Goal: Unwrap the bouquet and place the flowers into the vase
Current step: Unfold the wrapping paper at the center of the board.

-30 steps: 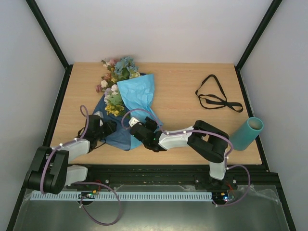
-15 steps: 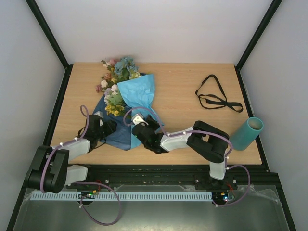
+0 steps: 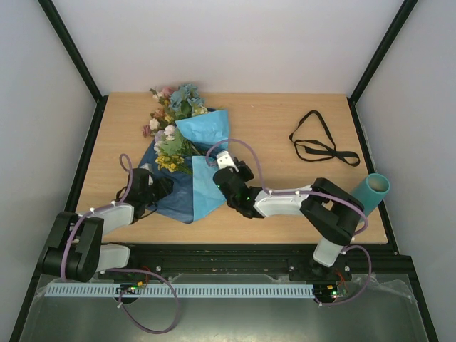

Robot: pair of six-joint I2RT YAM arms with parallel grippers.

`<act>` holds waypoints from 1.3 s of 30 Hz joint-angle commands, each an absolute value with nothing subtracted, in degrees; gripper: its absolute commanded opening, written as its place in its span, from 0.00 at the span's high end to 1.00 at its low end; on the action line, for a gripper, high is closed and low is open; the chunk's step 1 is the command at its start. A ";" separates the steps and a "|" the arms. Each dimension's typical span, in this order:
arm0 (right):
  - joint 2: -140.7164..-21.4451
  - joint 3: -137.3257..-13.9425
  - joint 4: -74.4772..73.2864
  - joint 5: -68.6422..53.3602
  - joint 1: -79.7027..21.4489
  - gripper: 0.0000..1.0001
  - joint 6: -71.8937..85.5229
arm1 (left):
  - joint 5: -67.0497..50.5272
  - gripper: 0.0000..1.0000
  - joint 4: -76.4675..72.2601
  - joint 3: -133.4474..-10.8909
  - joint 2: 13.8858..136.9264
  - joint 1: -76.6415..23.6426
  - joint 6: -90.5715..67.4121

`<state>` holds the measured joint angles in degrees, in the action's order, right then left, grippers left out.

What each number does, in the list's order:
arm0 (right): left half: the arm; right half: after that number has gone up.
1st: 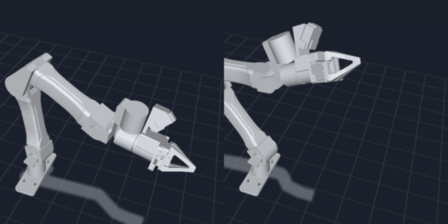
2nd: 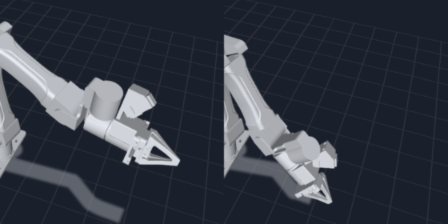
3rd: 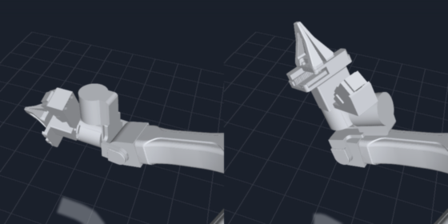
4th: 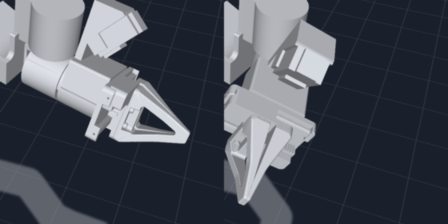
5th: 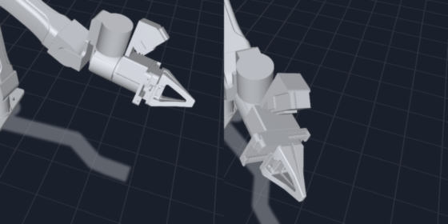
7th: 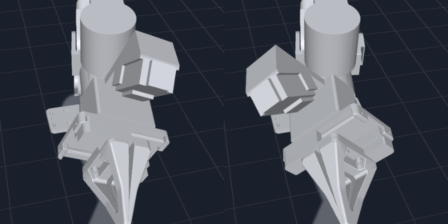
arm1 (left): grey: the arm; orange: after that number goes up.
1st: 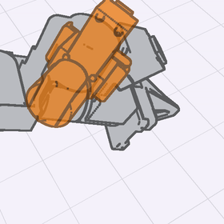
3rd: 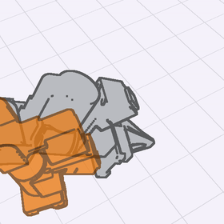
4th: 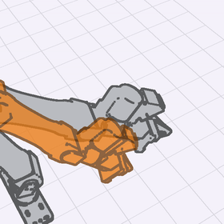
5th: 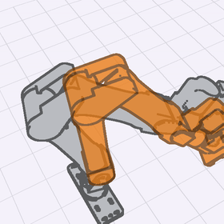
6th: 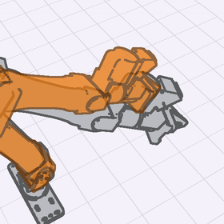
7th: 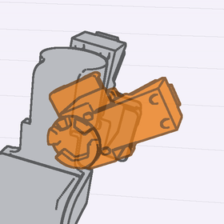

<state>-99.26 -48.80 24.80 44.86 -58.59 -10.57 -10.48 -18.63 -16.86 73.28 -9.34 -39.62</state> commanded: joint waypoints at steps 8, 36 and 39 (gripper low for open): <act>-92.65 -44.07 21.77 43.22 -49.19 0.99 9.72 | -9.18 0.40 -16.48 -18.10 74.69 -9.56 -40.03; -81.33 -32.69 8.87 35.06 -43.26 0.68 47.98 | -7.48 0.40 -14.75 -19.56 75.63 -10.63 -39.62; -77.05 -32.90 8.84 33.96 -43.29 0.42 42.39 | -9.35 0.40 -15.63 -19.30 74.27 -10.76 -38.67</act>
